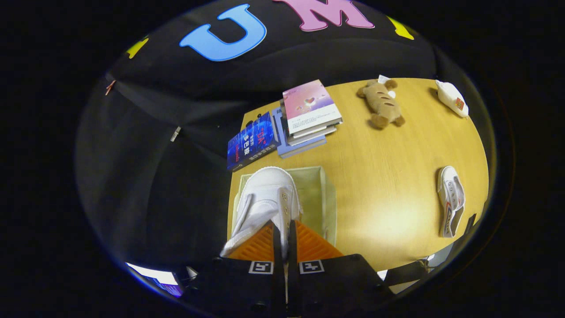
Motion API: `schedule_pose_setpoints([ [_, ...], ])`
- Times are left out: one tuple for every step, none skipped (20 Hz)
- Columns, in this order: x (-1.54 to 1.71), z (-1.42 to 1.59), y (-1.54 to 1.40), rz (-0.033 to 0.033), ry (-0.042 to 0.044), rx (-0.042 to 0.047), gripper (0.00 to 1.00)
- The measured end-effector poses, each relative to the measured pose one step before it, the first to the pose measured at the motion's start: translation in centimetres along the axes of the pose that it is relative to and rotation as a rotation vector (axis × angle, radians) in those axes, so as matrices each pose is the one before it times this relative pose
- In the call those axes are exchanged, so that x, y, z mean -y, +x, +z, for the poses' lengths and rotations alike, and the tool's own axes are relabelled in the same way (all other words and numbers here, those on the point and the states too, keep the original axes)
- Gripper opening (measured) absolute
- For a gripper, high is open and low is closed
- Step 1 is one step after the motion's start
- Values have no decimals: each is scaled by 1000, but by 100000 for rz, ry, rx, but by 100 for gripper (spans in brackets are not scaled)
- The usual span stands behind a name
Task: Open the storage box then place both shoes into the box .Put the left shoe in first, then the right shoe, with the right side of both shoes facing outward in a uniform manner.
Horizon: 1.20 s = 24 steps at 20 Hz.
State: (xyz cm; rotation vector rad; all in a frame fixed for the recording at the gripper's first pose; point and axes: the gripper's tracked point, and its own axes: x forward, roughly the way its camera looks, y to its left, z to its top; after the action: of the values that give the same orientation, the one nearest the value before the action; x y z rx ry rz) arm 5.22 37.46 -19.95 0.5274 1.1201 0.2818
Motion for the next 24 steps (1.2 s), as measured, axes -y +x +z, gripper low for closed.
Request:
schedule_pose_setpoints([
  [-735, -651, 1254, -710, 537, -1986, 7],
  [-457, -365, 1037, -1159, -884, -787, 7],
  [-388, -205, 846, -1560, -1342, 161, 7],
  [-188, -39, 621, -1811, -1363, 602, 7],
  [-187, -88, 614, -1286, -748, 419, 7],
  [-108, -117, 586, -1028, -23, -445, 7],
  [-230, -97, 357, -379, 603, -241, 7],
  [-271, 3, 336, 314, 304, -537, 7],
  [-165, -90, 139, 657, 406, -479, 7],
  [-115, 12, 249, 664, 702, -255, 7],
  [-17, -80, 422, 420, 800, -863, 7],
  [-144, -316, 295, 692, 552, -1021, 8],
  [-402, -112, 151, 1998, 853, -817, 8],
  [-962, -250, 165, 4452, 1637, -1567, 15],
  [-1220, -128, -131, 4728, 1334, -728, 20],
  [-776, -85, -193, 2303, -556, -907, 24],
  [-368, 37, -178, 1957, -1586, -412, 32],
  [-276, 168, -448, 1119, -2079, 408, 50],
  [-138, 173, -267, 574, -1962, 398, 59],
  [-24, 38, -521, 818, -1346, 366, 72],
  [-131, -183, -561, 1434, -831, -229, 81],
  [287, -138, -620, 619, -1076, -223, 90],
  [330, 135, -786, 858, -1454, 651, 97],
  [532, 216, -1045, 311, -1854, 1275, 99],
])
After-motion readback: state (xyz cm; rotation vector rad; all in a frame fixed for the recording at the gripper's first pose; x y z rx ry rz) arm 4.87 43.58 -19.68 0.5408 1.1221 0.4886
